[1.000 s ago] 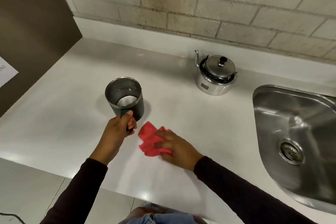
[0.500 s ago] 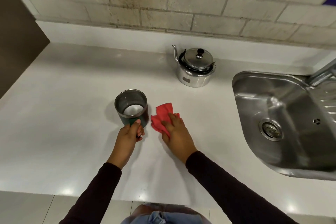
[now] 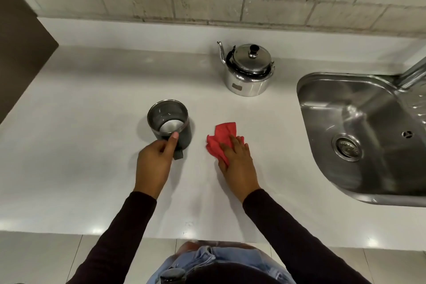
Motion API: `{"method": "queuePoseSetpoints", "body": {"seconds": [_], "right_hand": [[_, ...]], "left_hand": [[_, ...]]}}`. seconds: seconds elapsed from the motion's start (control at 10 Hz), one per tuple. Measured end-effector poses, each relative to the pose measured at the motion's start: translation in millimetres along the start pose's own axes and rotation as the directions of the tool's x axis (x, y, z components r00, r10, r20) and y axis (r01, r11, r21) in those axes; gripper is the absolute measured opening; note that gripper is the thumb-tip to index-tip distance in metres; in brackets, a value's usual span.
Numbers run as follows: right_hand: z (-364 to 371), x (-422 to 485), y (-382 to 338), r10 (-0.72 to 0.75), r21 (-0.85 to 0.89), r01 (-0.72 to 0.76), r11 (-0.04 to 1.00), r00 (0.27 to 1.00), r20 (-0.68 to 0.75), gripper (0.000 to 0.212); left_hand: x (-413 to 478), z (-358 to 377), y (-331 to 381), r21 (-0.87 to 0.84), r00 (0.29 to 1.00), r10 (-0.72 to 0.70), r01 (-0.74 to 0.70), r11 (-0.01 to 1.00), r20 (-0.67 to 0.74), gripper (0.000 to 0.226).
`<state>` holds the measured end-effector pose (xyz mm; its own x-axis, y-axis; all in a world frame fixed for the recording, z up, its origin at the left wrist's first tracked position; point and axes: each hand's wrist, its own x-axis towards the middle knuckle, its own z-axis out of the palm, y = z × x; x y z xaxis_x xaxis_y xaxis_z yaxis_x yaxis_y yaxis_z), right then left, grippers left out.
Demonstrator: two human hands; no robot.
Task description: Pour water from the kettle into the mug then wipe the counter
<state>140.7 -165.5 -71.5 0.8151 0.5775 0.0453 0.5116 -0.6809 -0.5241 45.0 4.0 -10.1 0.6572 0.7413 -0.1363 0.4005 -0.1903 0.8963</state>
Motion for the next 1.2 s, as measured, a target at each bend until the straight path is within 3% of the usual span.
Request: {"method": "queuePoseSetpoints", "body": {"seconds": [0.1, 0.2, 0.4, 0.5, 0.7, 0.9, 1.1, 1.2], "right_hand": [[-1.1, 3.3, 7.2, 0.012, 0.010, -0.012, 1.000, 1.000, -0.012, 0.051], [-10.3, 14.4, 24.7, 0.058, -0.007, -0.059, 0.998, 0.998, -0.028, 0.052], [-40.6, 53.7, 76.6, 0.203, -0.079, -0.217, 0.973, 0.968, -0.149, 0.051], [-54.5, 90.8, 105.8, 0.289, -0.053, -0.306, 0.950, 0.933, -0.215, 0.048], [-80.4, 183.2, 151.2, 0.331, -0.048, -0.353, 0.934, 0.908, -0.256, 0.042], [-95.6, 247.1, 172.0, 0.330, -0.184, -0.357, 0.916, 0.930, -0.164, 0.046], [-115.3, 238.2, 163.3, 0.329, -0.262, -0.323, 0.909, 0.944, -0.023, 0.057], [-129.5, 224.7, 150.3, 0.250, -0.276, -0.266, 0.924, 0.964, -0.092, 0.050]], "left_hand": [[-3.8, -14.9, 3.4, 0.221, 0.968, 0.177, -0.137, 0.966, -0.177, 0.055], [-4.0, -16.0, 13.7, 0.244, 0.949, 0.263, -0.217, 0.945, -0.175, 0.053], [-8.4, 25.3, 38.7, 0.075, 0.934, 0.349, -0.355, 0.932, 0.080, 0.043], [-11.2, 52.5, 41.2, 0.008, 0.913, 0.359, -0.367, 0.930, 0.196, 0.044], [-10.5, 92.5, 42.2, 0.037, 0.921, 0.315, -0.331, 0.943, 0.228, 0.043], [-7.7, 115.1, 44.8, 0.072, 0.930, 0.279, -0.304, 0.950, 0.239, 0.043], [-12.3, 103.3, 46.5, 0.049, 0.913, 0.275, -0.303, 0.952, 0.301, 0.043], [-6.8, 90.2, 61.3, 0.059, 0.891, 0.267, -0.309, 0.949, 0.367, 0.042]]}}
